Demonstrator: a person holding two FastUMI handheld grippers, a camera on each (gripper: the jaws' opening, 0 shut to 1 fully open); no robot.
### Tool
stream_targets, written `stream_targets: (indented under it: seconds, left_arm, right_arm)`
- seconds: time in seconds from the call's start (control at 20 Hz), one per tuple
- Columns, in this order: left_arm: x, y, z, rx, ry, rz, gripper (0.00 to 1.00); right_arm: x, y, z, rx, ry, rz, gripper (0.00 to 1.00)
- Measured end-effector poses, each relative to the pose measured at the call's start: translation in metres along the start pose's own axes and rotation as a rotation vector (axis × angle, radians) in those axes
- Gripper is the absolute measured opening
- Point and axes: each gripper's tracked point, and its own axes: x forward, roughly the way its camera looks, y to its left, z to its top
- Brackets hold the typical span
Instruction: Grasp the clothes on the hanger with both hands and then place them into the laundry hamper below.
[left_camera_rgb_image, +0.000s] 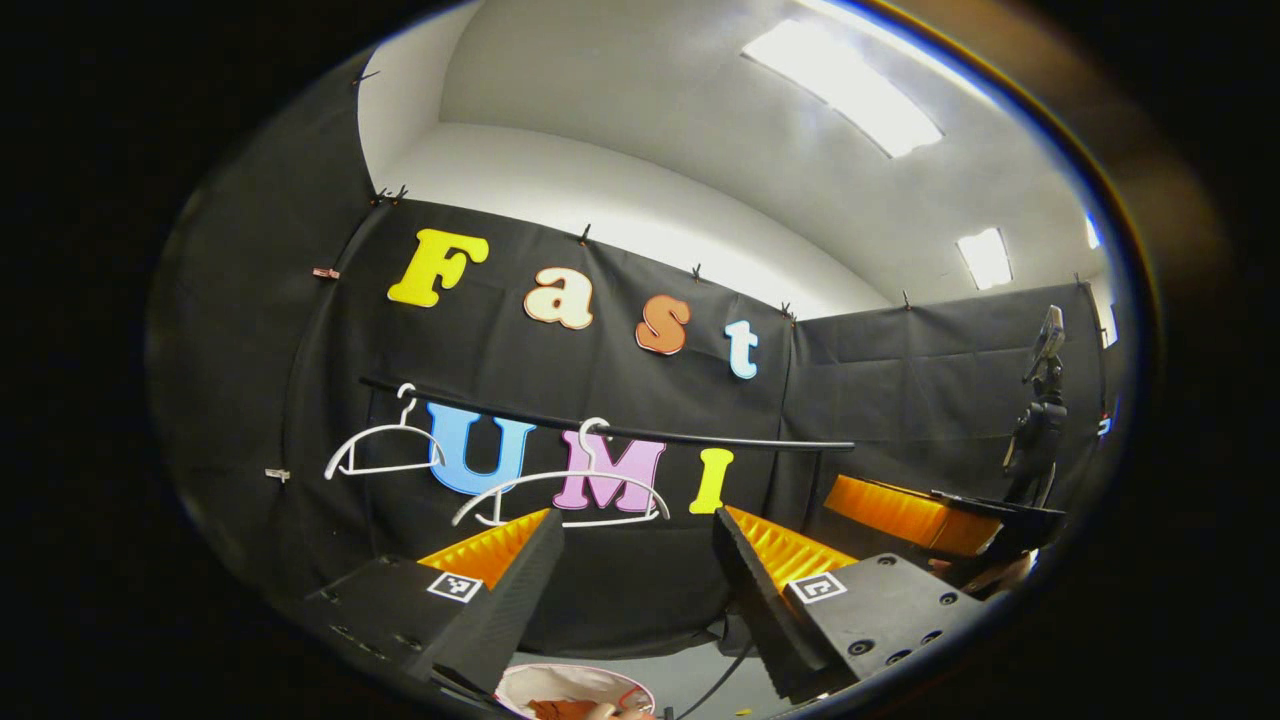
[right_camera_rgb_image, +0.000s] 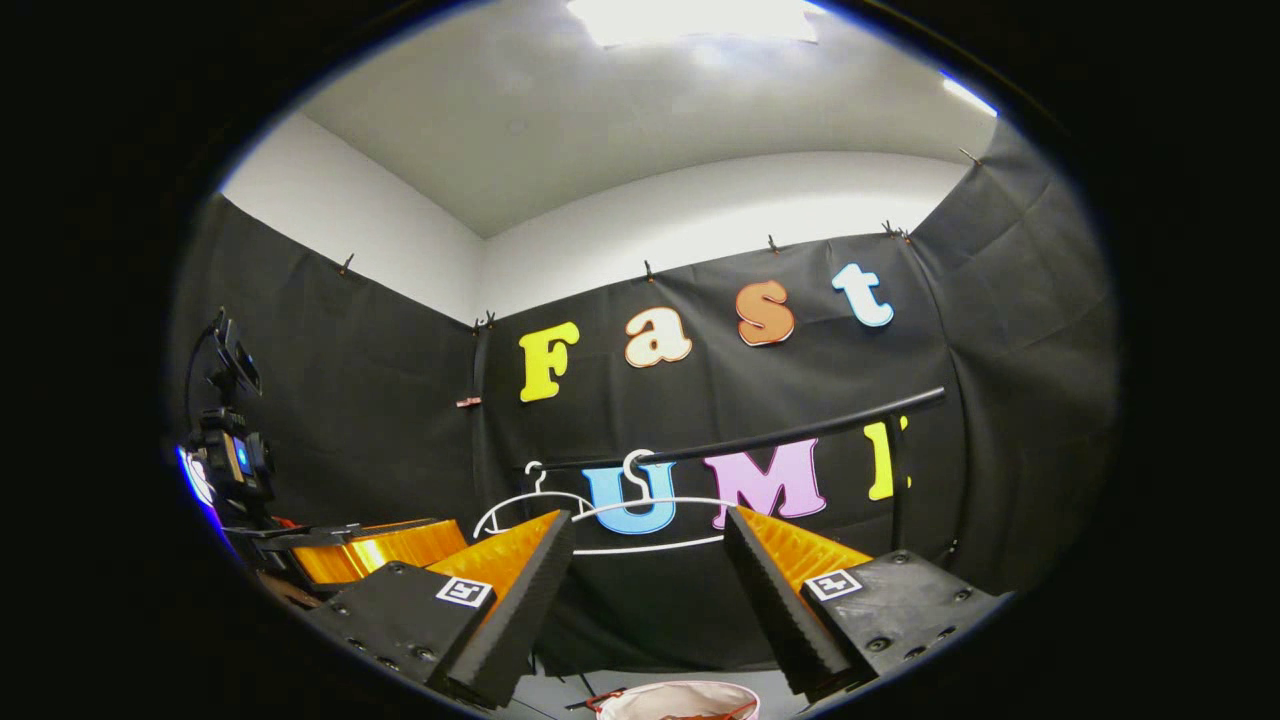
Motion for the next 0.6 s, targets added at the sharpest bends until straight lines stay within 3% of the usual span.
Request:
stream_targets:
  seconds: [0.6]
  left_arm:
    - [-0.003, -0.019, -0.002, 0.014, 0.015, 0.024, 0.95]
  right_arm:
    - [-0.015, -0.015, 0.007, 0.036, 0.004, -0.003, 0.98]
